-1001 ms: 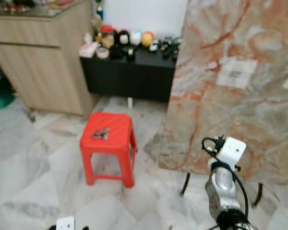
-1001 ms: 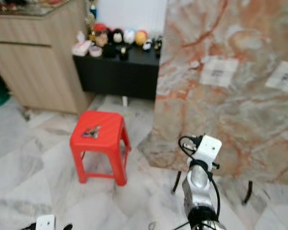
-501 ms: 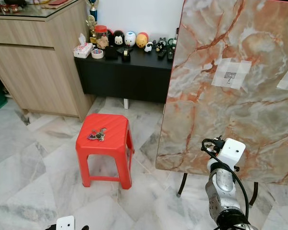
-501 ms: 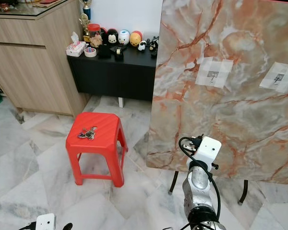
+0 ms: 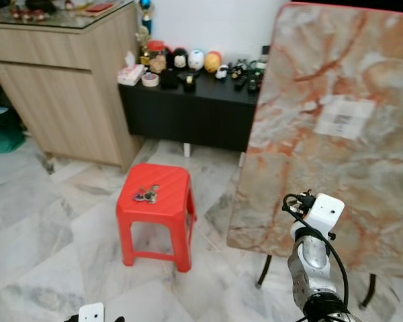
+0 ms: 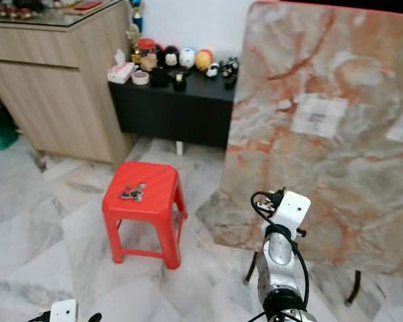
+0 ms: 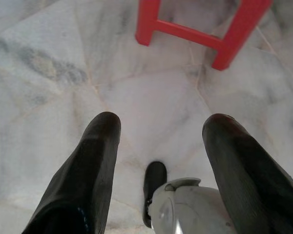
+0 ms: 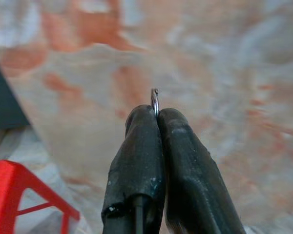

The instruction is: Hang keys on a hook

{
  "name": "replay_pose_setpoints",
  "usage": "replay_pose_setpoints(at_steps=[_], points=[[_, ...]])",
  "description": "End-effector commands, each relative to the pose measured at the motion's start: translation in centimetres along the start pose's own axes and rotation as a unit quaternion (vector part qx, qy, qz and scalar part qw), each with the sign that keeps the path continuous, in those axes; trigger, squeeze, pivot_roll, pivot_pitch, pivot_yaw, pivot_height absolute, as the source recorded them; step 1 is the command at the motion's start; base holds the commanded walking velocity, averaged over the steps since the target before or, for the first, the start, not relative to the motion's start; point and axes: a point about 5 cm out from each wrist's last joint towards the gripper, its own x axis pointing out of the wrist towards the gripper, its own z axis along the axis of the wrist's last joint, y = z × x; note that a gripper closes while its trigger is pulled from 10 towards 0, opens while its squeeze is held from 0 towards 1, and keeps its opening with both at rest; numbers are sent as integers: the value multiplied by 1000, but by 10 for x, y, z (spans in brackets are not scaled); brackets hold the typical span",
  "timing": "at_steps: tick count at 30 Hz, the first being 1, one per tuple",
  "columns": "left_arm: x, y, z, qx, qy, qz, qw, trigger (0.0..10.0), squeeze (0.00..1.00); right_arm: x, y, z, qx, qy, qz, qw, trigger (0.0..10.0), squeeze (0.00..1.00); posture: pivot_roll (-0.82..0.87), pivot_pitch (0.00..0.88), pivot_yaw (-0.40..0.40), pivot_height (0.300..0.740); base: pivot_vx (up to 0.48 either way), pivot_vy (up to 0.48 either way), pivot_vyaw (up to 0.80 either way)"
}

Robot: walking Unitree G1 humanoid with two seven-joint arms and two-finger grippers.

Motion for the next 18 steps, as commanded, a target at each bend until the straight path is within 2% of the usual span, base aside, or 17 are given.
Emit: replay_pose_setpoints(at_steps=[1,8,12,18], points=[[-1,0,-4,-2,12,-1,1000,10000,0,2,-1,3,5,-5,-4,1000,10000,0,74,0,-59,740,281,0,0],[0,-1,-3,-1,12,-3,1000,10000,0,3,-5,3,12,-2,-15,1000,10000,0,75,7,-61,740,268,0,0],[0,-2,-3,1,13,-4,1000,10000,0,3,-7,3,13,-2,-24,1000,10000,0,75,15,-64,740,0,0,0],[-1,-3,-6,-2,16,-4,1000,10000,0,4,-9,2,17,2,-31,999,10000,0,79,22,-68,740,0,0,-695]])
